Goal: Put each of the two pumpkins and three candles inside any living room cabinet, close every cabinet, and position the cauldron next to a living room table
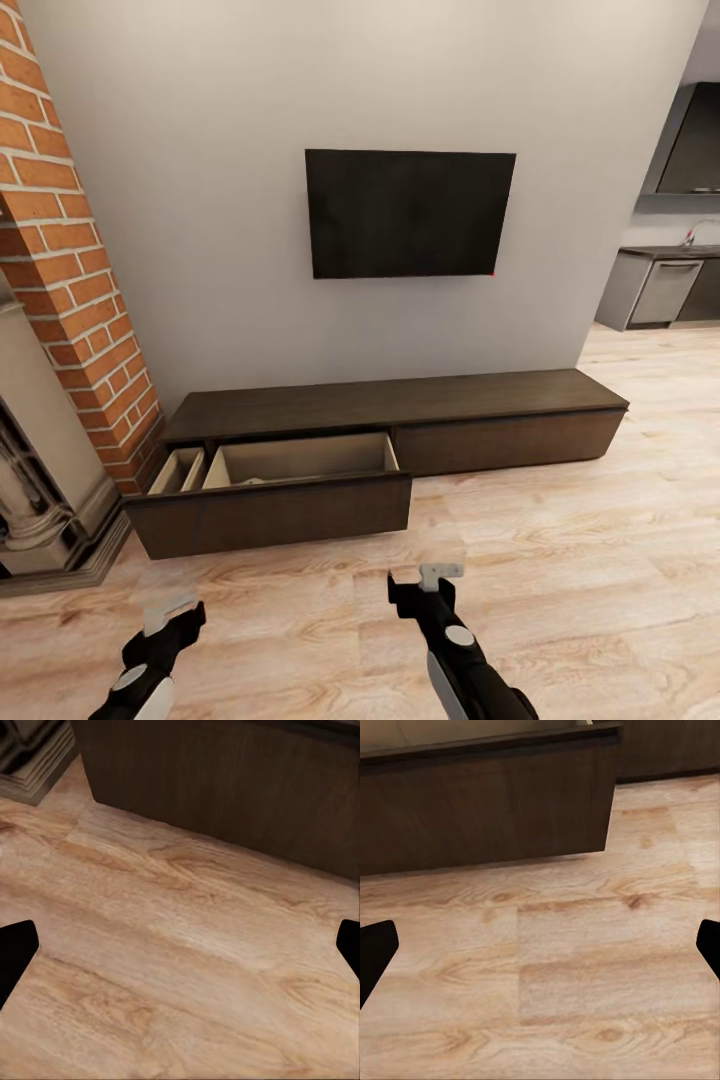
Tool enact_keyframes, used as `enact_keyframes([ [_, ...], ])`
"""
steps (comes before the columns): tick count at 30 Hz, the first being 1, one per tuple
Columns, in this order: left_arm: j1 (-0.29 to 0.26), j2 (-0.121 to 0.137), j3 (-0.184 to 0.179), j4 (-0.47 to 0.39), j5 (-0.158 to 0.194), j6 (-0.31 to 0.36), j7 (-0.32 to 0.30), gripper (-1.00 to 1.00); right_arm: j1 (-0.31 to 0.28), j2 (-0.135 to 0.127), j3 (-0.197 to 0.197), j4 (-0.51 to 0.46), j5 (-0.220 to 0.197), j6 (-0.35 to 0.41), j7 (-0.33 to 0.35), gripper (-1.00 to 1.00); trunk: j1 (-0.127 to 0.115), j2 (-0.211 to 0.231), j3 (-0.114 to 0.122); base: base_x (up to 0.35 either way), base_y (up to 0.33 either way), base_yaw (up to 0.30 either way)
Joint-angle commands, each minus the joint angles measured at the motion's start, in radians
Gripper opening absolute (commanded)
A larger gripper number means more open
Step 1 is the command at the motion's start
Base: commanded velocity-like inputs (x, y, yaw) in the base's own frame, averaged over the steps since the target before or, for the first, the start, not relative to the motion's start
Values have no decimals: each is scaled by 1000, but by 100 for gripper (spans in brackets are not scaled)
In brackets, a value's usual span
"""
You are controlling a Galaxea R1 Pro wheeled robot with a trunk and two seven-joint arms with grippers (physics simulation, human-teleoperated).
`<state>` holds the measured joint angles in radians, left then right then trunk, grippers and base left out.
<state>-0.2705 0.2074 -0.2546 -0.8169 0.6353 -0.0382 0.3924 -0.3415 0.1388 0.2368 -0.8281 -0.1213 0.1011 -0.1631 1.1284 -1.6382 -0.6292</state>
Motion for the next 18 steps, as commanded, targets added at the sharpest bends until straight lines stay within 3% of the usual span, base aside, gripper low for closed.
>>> enact_keyframes([
  [1, -1, 2, -24, 15, 7, -32, 8, 100, -1, 0, 5, 6, -10, 0, -8, 100, 0, -1, -1, 0, 0, 0],
  [4, -1, 0, -60, 72, -9, -128, 8, 100, -1, 8, 6, 52, -18, -53, -9, 100, 0, -1, -1, 0, 0, 0],
  [5, -1, -5, -70, 96, -16, -163, 8, 100, -1, 14, 7, 82, -20, -102, -10, 100, 0, -1, -1, 0, 0, 0],
  [8, -1, -25, -80, 133, -38, -207, 8, 100, -2, 22, 7, 140, -19, -172, -10, 100, 0, -1, -1, 0, 0, 0],
  [9, -1, -35, -83, 146, -61, -221, 8, 100, -3, 24, 7, 160, -16, -191, -11, 100, 0, -1, -1, 0, 0, 0],
  [14, -1, -57, -85, 191, -148, -286, 8, 100, -8, 26, 7, 222, -10, -219, -12, 100, 0, -1, -1, 0, 0, 0],
  [18, -1, -76, -86, 210, -174, -323, 7, 100, -12, 30, 25, 251, 15, -226, -13, 100, 0, -1, -1, 0, 0, 0],
])
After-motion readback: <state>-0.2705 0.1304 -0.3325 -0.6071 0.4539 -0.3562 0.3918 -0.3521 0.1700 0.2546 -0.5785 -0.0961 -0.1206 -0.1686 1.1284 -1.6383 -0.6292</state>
